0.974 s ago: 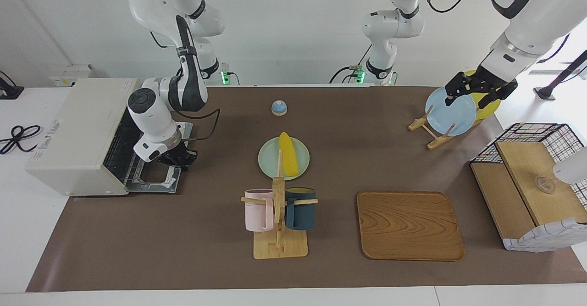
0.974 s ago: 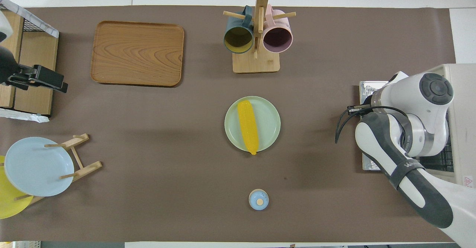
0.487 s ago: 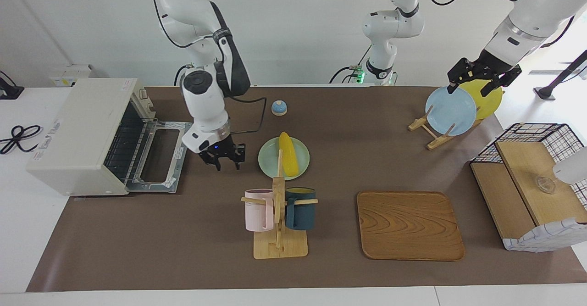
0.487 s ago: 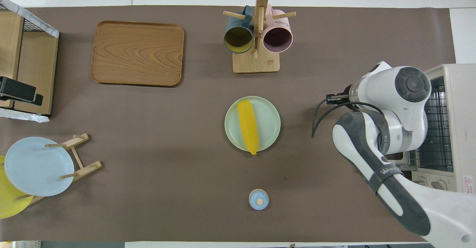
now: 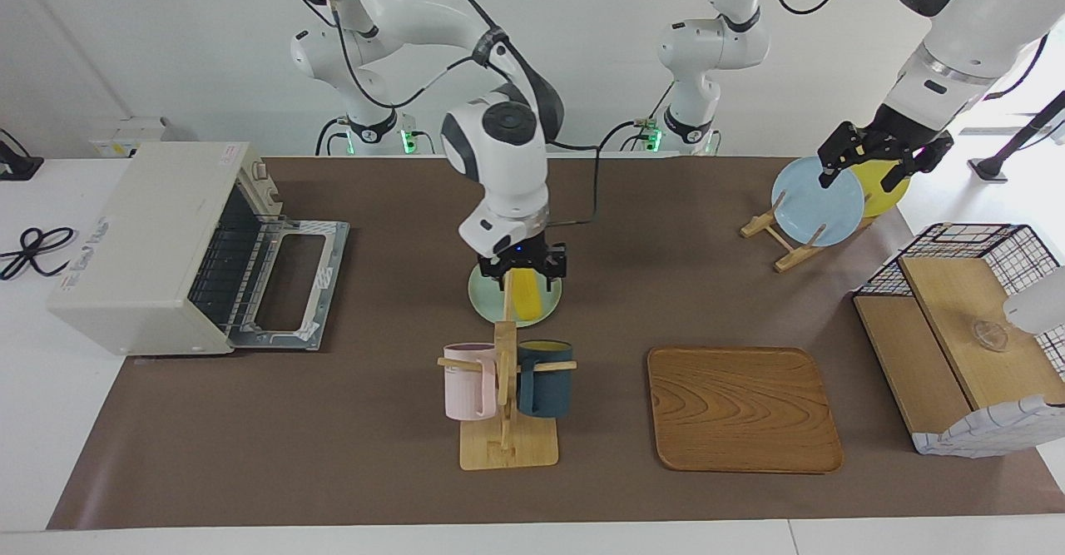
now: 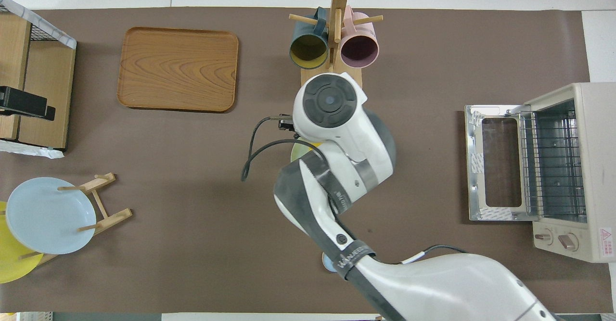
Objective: Put corn in oven
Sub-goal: 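Move the right gripper to the corn on the plate and grasp it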
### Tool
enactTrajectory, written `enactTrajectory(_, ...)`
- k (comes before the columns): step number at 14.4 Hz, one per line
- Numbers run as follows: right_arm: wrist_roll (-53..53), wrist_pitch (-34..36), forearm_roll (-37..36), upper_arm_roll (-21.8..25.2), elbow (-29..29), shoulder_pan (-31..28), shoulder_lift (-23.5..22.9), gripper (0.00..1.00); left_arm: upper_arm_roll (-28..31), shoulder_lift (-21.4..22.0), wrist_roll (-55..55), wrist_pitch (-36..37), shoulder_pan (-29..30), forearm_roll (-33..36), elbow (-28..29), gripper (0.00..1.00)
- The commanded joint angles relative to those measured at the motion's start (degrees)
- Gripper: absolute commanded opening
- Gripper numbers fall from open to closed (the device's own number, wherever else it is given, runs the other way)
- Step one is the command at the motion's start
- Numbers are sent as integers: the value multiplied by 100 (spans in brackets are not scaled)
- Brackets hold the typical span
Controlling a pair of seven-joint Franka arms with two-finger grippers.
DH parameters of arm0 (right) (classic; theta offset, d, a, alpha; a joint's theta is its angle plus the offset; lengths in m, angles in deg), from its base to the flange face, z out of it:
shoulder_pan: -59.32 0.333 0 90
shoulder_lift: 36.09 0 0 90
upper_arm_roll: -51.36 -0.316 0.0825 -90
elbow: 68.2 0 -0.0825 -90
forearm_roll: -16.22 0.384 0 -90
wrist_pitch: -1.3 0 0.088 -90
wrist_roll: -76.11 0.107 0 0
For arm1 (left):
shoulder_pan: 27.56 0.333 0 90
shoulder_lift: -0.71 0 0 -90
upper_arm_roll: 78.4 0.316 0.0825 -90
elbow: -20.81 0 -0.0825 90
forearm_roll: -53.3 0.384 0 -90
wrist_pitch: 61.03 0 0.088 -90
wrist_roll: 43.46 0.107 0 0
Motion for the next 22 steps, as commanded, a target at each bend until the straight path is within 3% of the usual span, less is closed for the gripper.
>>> enactTrajectory(1,284,-321,-86,31,310,182,-364,100,-57,44,72,-178,84,117,114,100)
enactTrajectory(3,258,-462,-94,31,-14,269,-329,94,-66,62,81,-196,93,108,184,100)
enactTrajectory(5,232,-769,-77,31,-357,270,-241,67,-66,70,72,-161,93,82,185,100)
enactTrajectory(6,223,-840,-68,31,-533,270,-197,60,-66,62,63,-100,84,56,150,100)
enactTrajectory(12,205,-1261,-15,13,-1174,270,-4,52,-48,70,72,437,84,-6,-167,100)
enactTrajectory(13,205,-1350,-15,13,-1280,270,14,45,-48,79,72,420,84,-6,-158,100)
enactTrajectory(15,205,-1290,-15,13,-1308,261,41,5,-39,97,63,402,84,-6,-123,100)
enactTrajectory(16,205,-1272,-15,13,-1282,235,41,0,-39,106,54,393,84,-6,-114,100)
enactTrajectory(18,162,-870,-76,22,-1037,173,32,0,-48,114,54,393,84,-6,-97,100)
enactTrajectory(20,-363,146,-164,48,-258,51,-64,0,-48,114,46,393,84,-6,-88,100)
enactTrajectory(22,-506,1062,-837,49,395,-46,-196,0,-48,123,19,385,84,-6,-79,100)
